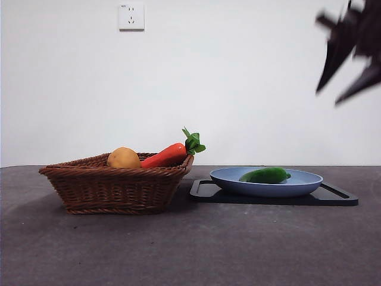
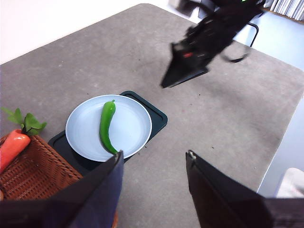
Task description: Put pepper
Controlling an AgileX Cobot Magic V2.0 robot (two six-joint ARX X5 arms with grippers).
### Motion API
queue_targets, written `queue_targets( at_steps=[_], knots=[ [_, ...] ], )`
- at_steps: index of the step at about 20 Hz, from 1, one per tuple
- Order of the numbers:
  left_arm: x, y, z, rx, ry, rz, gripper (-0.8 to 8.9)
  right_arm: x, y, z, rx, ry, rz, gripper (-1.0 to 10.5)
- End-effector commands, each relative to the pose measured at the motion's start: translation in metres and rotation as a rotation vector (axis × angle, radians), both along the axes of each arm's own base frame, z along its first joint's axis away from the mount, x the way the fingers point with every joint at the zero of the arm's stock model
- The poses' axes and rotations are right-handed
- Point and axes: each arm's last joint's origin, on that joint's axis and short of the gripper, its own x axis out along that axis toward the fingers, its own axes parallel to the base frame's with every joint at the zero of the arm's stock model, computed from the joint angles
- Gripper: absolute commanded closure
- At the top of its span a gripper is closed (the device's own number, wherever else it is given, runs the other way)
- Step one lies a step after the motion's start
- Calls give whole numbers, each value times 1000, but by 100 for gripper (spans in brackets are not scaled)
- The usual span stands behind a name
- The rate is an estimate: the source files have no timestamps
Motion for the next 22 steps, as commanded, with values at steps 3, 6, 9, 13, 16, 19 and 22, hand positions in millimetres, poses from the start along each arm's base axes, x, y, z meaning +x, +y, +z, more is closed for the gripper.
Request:
queue_targets(
  at_steps=[3, 6, 9, 13, 16, 19, 22],
  knots=[
    [0, -2, 3, 5, -11, -9, 583, -71, 16, 52, -56, -108, 202, 768],
    [0, -2, 3, 7, -8, -10, 615, -116, 22, 71, -72, -143, 294, 866],
    [0, -2, 3, 9, -6, -10, 817, -142, 23, 78, -98, -173, 390, 943],
    [0, -2, 2, 10, -5, -10, 806, -153, 22, 82, -97, -202, 401, 943],
    [0, -2, 3, 8, -7, -10, 805, -152, 22, 82, -101, -202, 395, 943],
    [0, -2, 3, 1, -13, -10, 805, -152, 20, 82, -103, -201, 381, 943],
    [0, -2, 3, 1, -13, -10, 805, -151, 19, 82, -103, -201, 377, 943]
  ],
)
